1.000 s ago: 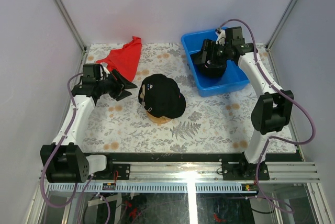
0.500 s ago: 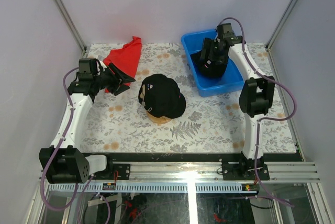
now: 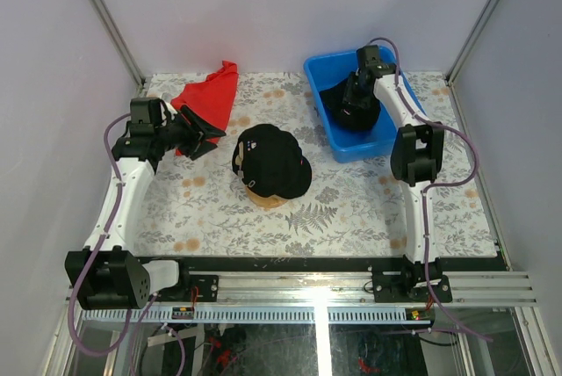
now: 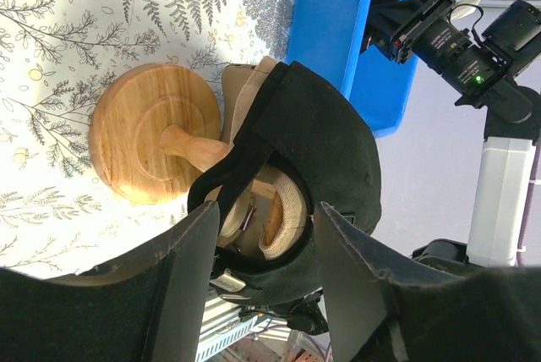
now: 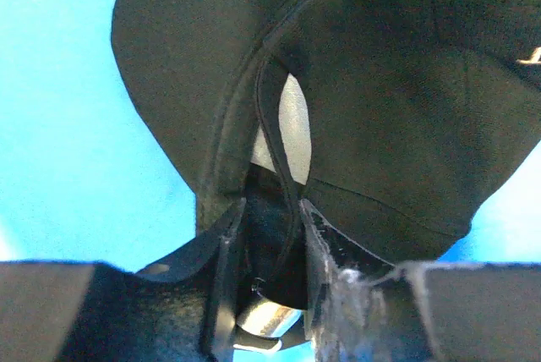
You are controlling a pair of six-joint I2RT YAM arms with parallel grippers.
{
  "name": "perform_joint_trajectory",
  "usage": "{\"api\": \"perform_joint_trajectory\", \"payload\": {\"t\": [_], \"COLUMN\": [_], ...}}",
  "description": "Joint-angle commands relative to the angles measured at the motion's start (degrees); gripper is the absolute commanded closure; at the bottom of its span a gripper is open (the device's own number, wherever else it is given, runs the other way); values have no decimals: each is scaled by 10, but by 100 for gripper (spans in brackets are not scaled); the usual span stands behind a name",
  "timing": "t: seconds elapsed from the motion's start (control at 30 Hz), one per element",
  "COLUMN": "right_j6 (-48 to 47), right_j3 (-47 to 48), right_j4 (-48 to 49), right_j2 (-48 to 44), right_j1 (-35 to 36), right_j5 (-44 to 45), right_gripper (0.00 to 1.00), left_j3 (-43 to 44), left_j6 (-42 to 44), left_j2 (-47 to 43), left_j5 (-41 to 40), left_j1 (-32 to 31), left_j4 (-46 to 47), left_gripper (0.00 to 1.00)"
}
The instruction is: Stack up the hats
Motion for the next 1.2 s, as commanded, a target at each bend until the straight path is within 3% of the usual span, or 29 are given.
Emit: {"api": "perform_joint_trajectory", "payload": {"t": [0.0,0.07,0.1,0.33,0.53,0.77,0.9,1.17], "right_j6": [0,-7,-10,-6,12,83,111,160], "right_j3": [-1,-19,-31,-83,-99,-123,-81,-85], "right_j4": [-5,-7,-6,8,10,61,56,67], "right_j2": [-42,-68,-84,-216,-301,-375,-379,-424], "right_j1": [-14,-17,-19,-44,-48,-51,-51,-49], "right_j5": [11,12,15,-15,-54,-171,-237,-278], "right_gripper": [76,96,100,100,100,100,100,100], "left_j3": [36,53,61,120,158,216,250,365], "left_j6": [-15,-18,-20,-40,-73,-133,-130,-50], "left_j2": [-7,-4,-4,-11,-12,-8,23,96], "left_j5": [12,16,16,16,57,32,31,-18], "left_j1": [4,4,4,4,-11,-128,-180,-293], "left_j4": [-2,-1,0,-1,23,75,88,70], "left_gripper": [53,55,56,57,50,46,44,41]}}
